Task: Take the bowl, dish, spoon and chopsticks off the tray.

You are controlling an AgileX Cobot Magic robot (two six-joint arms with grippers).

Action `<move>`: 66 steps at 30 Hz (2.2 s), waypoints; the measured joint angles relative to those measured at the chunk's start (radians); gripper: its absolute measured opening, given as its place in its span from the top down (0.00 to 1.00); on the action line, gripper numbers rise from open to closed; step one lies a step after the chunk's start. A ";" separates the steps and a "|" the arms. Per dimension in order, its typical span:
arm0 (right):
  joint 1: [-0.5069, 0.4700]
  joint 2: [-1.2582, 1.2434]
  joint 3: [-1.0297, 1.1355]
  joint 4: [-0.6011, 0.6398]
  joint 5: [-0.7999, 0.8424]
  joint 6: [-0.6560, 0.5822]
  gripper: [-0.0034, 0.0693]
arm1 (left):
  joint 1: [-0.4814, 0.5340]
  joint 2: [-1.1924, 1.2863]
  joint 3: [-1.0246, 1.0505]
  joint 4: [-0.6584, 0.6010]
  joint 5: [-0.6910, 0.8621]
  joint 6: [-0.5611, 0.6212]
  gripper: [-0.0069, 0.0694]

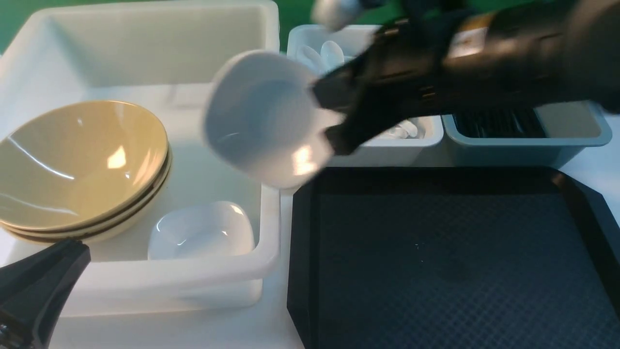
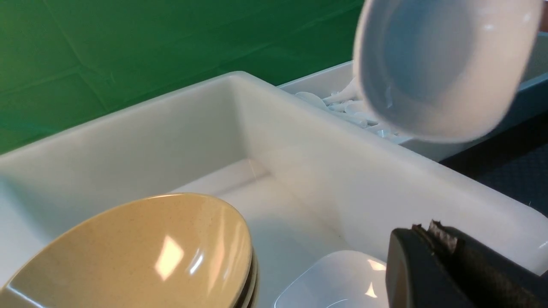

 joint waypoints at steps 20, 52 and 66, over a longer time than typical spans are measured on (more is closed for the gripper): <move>0.056 0.282 -0.363 -0.069 0.277 0.011 0.36 | 0.000 0.000 0.000 0.009 -0.001 0.000 0.92; -0.217 -1.201 1.089 -0.428 -0.284 0.390 0.90 | 0.000 0.000 0.000 -0.004 -0.020 -0.003 0.92; -0.290 -1.315 1.280 -0.419 -0.320 0.472 0.90 | 0.000 0.000 0.000 -0.005 -0.019 -0.003 0.92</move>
